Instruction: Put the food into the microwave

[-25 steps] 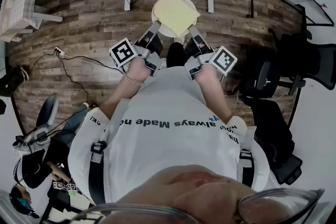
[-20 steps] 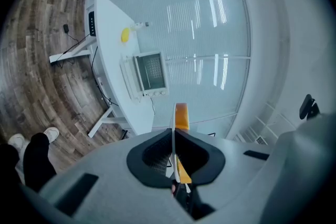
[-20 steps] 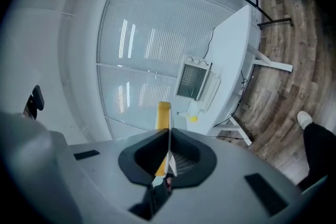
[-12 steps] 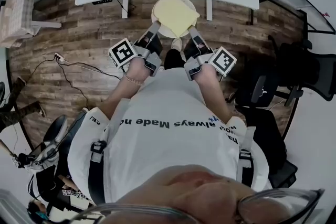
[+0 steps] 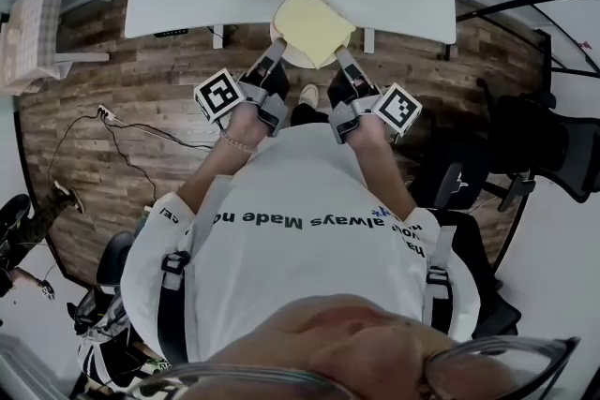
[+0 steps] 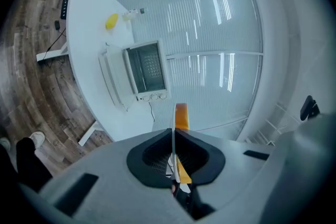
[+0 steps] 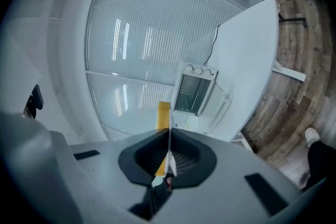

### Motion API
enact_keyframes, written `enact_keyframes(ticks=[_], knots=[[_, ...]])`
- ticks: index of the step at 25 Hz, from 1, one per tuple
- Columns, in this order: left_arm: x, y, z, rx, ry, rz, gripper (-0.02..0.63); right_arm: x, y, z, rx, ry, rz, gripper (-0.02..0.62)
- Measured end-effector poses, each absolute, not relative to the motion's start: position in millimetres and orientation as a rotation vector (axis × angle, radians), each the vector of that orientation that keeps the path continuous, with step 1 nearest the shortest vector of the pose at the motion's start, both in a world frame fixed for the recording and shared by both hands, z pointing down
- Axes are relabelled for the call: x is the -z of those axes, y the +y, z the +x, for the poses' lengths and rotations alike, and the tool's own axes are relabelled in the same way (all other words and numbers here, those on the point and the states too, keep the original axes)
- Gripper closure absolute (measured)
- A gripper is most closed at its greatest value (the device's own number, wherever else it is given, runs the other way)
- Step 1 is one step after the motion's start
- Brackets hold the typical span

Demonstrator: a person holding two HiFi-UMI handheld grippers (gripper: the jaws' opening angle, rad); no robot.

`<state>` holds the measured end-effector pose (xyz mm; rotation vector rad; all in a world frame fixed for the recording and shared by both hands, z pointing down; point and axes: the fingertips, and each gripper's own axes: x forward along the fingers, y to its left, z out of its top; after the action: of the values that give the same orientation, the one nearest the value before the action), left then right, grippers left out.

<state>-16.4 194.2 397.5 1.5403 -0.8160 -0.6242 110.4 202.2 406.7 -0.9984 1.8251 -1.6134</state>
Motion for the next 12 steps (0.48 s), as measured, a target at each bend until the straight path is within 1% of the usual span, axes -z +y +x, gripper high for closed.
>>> enact_keyframes(ticks=[3,8,12], knots=[[-404,184,-16,0.6,-0.85,1.554,0.588,-406,189,116,1.606,1.839,-0.992,0.575],[-398,113,19,0.66,-0.825,1.529,0.588,-409,119,144,1.622,1.851,-0.982,0.575],[-404,97,24,0.663,-0.83,1.516,0.588,-415,103,149,1.644,1.845,-0.984,0.575]])
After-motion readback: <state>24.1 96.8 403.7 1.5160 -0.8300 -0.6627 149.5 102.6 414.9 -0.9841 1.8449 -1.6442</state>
